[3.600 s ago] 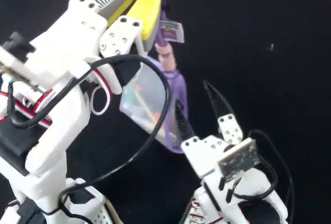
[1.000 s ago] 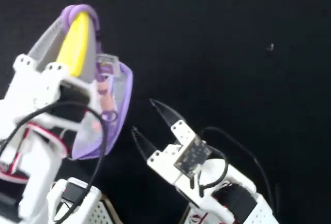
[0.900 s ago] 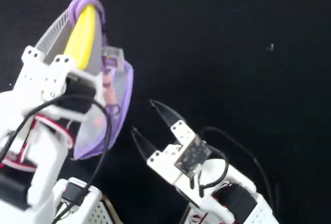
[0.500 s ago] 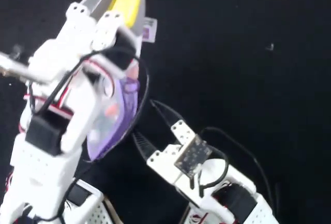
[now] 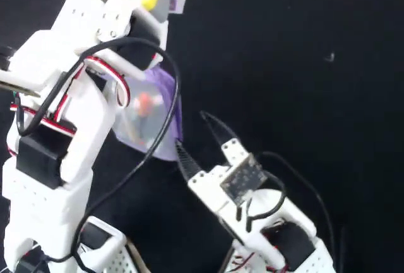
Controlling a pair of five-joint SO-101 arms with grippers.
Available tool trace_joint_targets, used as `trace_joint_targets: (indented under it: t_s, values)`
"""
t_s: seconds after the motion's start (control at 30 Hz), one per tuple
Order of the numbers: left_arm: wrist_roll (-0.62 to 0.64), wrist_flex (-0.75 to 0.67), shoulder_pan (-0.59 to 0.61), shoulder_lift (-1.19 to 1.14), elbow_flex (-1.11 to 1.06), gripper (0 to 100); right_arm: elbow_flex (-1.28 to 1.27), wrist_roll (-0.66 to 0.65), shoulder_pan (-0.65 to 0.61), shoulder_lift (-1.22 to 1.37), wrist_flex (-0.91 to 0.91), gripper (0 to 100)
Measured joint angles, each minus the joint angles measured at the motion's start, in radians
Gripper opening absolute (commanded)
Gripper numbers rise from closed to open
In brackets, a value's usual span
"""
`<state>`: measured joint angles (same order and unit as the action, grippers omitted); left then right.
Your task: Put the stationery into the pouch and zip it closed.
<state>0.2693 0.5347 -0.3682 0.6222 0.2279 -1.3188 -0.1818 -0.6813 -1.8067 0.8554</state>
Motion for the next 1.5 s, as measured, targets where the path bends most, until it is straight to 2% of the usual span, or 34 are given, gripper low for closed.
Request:
trace_joint_targets:
  t_s: [0.2,0.4,0.63,0.8,1.2,1.43,1.5]
  values:
    - [0.000,0.003,-0.002,0.000,0.000,3,0.000,0.000,0.017,0.000,0.000,23.0]
    - [0.000,0.044,-0.098,0.000,0.008,3,0.003,0.000,0.017,0.000,-0.011,23.0]
    - [-0.002,0.078,-0.164,-0.002,0.038,3,0.000,0.008,0.017,0.000,-0.115,23.0]
    - [-0.002,0.080,-0.164,-0.002,0.038,3,-0.064,0.052,0.017,0.000,-0.249,22.7]
    - [-0.002,0.083,-0.170,-0.002,0.038,3,-0.196,0.057,0.017,0.000,-0.476,22.6]
    - [-0.002,0.143,-0.282,-0.002,0.038,3,-0.199,0.078,-0.020,0.000,-0.539,22.4]
    - [-0.002,0.144,-0.295,-0.002,0.043,3,-0.199,0.078,-0.026,0.000,-0.539,19.7]
